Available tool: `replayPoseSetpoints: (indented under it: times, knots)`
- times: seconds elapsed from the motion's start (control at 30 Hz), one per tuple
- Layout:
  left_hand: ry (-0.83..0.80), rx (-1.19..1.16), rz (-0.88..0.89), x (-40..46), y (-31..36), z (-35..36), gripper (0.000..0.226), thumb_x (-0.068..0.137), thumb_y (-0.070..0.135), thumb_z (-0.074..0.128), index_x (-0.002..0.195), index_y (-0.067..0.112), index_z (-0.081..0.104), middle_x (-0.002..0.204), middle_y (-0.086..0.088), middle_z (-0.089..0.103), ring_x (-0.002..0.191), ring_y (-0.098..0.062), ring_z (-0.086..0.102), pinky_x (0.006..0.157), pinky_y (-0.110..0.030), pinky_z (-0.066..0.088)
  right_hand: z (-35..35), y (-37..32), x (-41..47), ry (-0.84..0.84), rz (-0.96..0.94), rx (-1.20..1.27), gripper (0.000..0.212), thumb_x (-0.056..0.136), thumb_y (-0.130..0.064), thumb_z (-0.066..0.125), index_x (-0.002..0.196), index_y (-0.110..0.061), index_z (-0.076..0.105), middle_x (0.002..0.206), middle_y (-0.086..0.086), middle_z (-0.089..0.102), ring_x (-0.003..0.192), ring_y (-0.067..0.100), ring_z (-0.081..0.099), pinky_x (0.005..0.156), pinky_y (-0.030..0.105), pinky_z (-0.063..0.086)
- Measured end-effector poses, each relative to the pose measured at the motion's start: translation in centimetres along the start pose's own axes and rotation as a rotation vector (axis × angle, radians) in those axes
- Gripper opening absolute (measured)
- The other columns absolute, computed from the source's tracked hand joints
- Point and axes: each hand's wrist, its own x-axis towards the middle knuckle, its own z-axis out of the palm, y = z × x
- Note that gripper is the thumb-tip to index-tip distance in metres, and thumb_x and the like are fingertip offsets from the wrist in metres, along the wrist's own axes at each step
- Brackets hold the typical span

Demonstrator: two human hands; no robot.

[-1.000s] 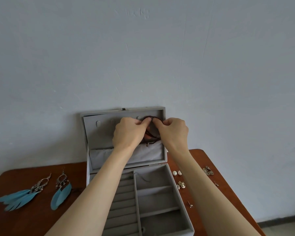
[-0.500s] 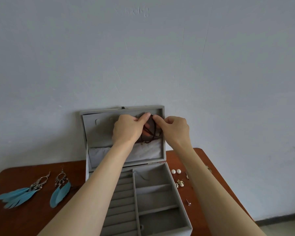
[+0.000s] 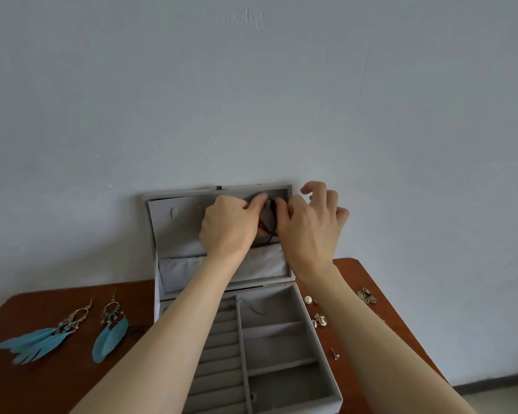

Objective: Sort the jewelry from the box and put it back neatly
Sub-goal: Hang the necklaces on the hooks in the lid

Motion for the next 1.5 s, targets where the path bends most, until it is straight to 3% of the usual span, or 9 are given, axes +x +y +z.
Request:
replayPoseSetpoints:
  times: [0.1, 0.3, 0.47, 0.6, 0.83, 0.93, 1.13, 1.27, 1.5]
  knots:
    - [-0.070, -0.149, -0.096, 0.2, -0.3, 0.3, 0.043, 0.080, 0.055, 0.057, 0.058, 0.020, 0.069, 0.060, -0.001, 0.066, 0.067, -0.025, 0.064, 0.070, -0.034, 0.055, 0.2, -0.1, -0.5, -0.022, 0.023, -0.023, 0.028, 0.081, -0.027, 0.062, 0.058, -0.011, 0.066, 0.091, 0.007, 0.064, 0.080, 0.029, 0.058, 0.064, 0.035, 0.036]
    - [-0.081, -0.044, -0.070, -1.5, -0.9, 0.0, 0.044, 0.087, 0.049, 0.053, 0.064, 0.014, 0.068, 0.062, 0.002, 0.066, 0.065, -0.016, 0.060, 0.055, -0.025, 0.043, 0.3, 0.3, -2.4, -0.074, -0.006, -0.061, 0.024, 0.082, -0.031, 0.059, 0.070, -0.012, 0.065, 0.087, 0.007, 0.063, 0.074, 0.029, 0.057, 0.061, 0.035, 0.039]
    - [-0.098, -0.068, -0.067, -2.8, -2.7, -0.6, 0.031, 0.083, 0.036, 0.063, 0.065, 0.013, 0.071, 0.061, -0.001, 0.067, 0.068, -0.021, 0.065, 0.068, -0.030, 0.050, -0.2, 1.0, -4.4, -0.185, -0.004, -0.020, 0.026, 0.082, -0.034, 0.061, 0.071, -0.011, 0.064, 0.083, 0.009, 0.062, 0.073, 0.030, 0.059, 0.062, 0.037, 0.043]
    - [-0.162, -0.221, -0.118, -3.7, -3.7, -1.7, 0.012, 0.083, 0.023, 0.066, 0.083, 0.013, 0.073, 0.069, 0.002, 0.069, 0.055, -0.005, 0.063, 0.059, -0.019, 0.049, -1.5, 1.3, -5.4, -0.407, 0.051, 0.037, 0.028, 0.090, -0.037, 0.054, 0.093, -0.010, 0.062, 0.106, 0.008, 0.058, 0.098, 0.028, 0.055, 0.080, 0.042, 0.042]
    - [-0.266, -0.236, -0.121, -6.1, -5.0, -5.5, 0.033, 0.090, 0.017, 0.058, 0.122, 0.014, 0.058, 0.110, -0.004, 0.065, 0.095, -0.015, 0.064, 0.094, -0.037, 0.050, -5.6, 0.5, -6.9, -0.554, 0.119, 0.218, 0.027, 0.094, -0.030, 0.047, 0.110, -0.011, 0.057, 0.121, 0.006, 0.051, 0.111, 0.022, 0.048, 0.093, 0.036, 0.039]
    - [-0.306, -0.160, -0.024, -7.8, -5.5, -8.6, 0.023, 0.091, 0.020, 0.056, 0.112, 0.020, 0.065, 0.112, 0.003, 0.064, 0.105, -0.013, 0.059, 0.098, -0.037, 0.047, -7.8, -1.2, -8.2, -0.567, 0.073, 0.290, 0.025, 0.094, -0.028, 0.049, 0.111, -0.011, 0.057, 0.121, 0.006, 0.052, 0.112, 0.021, 0.048, 0.096, 0.038, 0.042]
    - [-0.318, -0.114, 0.073, -12.4, -9.0, -16.0, 0.016, 0.091, 0.018, 0.054, 0.099, 0.026, 0.066, 0.095, 0.010, 0.069, 0.091, -0.002, 0.064, 0.088, -0.027, 0.051, -12.0, -6.7, -12.3, -0.637, -0.085, 0.456, 0.025, 0.094, -0.025, 0.050, 0.113, -0.011, 0.057, 0.115, 0.002, 0.059, 0.109, 0.017, 0.052, 0.095, 0.031, 0.043]
    - [-0.271, 0.019, 0.065, -13.9, -13.1, -20.2, 0.019, 0.090, 0.015, 0.056, 0.102, 0.020, 0.069, 0.095, 0.011, 0.070, 0.090, 0.003, 0.062, 0.078, -0.007, 0.044, -12.6, -10.5, -15.3, -0.767, -0.256, 0.491, 0.024, 0.093, -0.024, 0.051, 0.113, -0.014, 0.060, 0.112, 0.002, 0.063, 0.110, 0.019, 0.053, 0.096, 0.038, 0.043]
    - [-0.197, 0.277, 0.025, -14.7, -19.6, -22.1, 0.021, 0.089, 0.016, 0.059, 0.107, 0.021, 0.068, 0.111, 0.004, 0.065, 0.108, -0.011, 0.056, 0.087, -0.016, 0.034, -10.0, -14.9, -16.9, -0.926, -0.531, 0.157, 0.028, 0.095, -0.028, 0.044, 0.116, -0.021, 0.061, 0.123, -0.001, 0.055, 0.120, 0.020, 0.040, 0.100, 0.039, 0.026]
